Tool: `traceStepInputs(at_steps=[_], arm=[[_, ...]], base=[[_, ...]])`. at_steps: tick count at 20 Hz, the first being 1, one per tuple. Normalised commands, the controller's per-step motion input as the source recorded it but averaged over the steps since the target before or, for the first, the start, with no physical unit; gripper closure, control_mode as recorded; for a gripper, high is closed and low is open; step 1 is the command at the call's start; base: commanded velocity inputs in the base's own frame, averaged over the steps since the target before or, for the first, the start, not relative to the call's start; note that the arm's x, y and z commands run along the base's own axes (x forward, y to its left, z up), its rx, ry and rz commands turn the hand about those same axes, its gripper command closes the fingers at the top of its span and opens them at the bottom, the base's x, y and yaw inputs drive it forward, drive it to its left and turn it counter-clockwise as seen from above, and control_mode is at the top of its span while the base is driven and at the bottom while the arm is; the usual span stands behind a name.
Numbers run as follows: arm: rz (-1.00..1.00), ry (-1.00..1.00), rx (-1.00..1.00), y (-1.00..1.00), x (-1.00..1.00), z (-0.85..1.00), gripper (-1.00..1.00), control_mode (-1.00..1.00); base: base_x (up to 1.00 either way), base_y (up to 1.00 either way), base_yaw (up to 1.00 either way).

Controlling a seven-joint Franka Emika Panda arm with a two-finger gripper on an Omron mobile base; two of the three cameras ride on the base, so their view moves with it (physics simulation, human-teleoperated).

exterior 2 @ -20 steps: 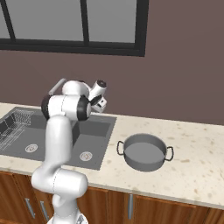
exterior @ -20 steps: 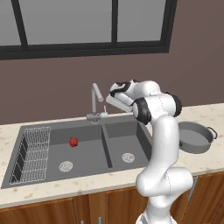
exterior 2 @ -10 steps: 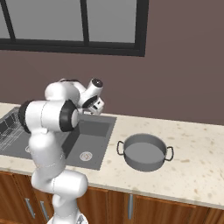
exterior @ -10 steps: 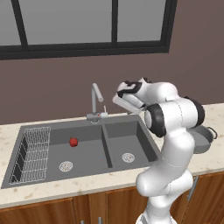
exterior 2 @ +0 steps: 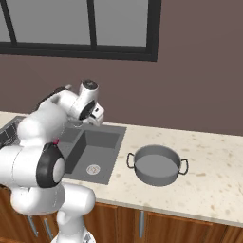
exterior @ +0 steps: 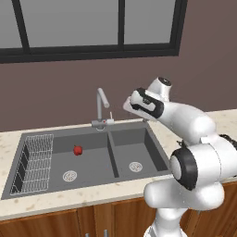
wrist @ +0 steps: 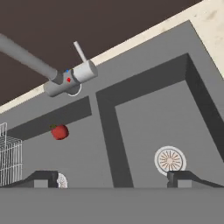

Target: Dump the bell pepper from the pot into the sink. Then turn on the water and wash the bell pepper. Then turn off the water and put the bell pepper back in the pot.

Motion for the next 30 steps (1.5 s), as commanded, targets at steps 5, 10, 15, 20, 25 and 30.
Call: traceStepInputs(at_steps=[5,10,15,20,25,30], arm=[[0.00,0.00,-0.10,0.32,-1.00,0.08,-1.00,-1.00],[0.02,-0.03,-0.03,0.74,-0.99,0.00,-1.00,-1.00],[0.04,-0.05,-0.08,0.97,-0.77,0.00,-1.00,-1.00],[0.04,-0.02,-0.05,0.87,-0.22,0.00,-1.00,-1.00],[0.01,0.00,-0.02,0.57,0.25,0.00,-1.00,-1.00],[0.00,0.00,-0.02,0.48,0.53,0.00,-1.00,-1.00]], base=[[0.00,0.00,0.00],[0.00,0.00,0.00],[0.00,0.00,0.00],[0.00,0.00,0.00],[0.00,0.00,0.00],[0.00,0.00,0.00]])
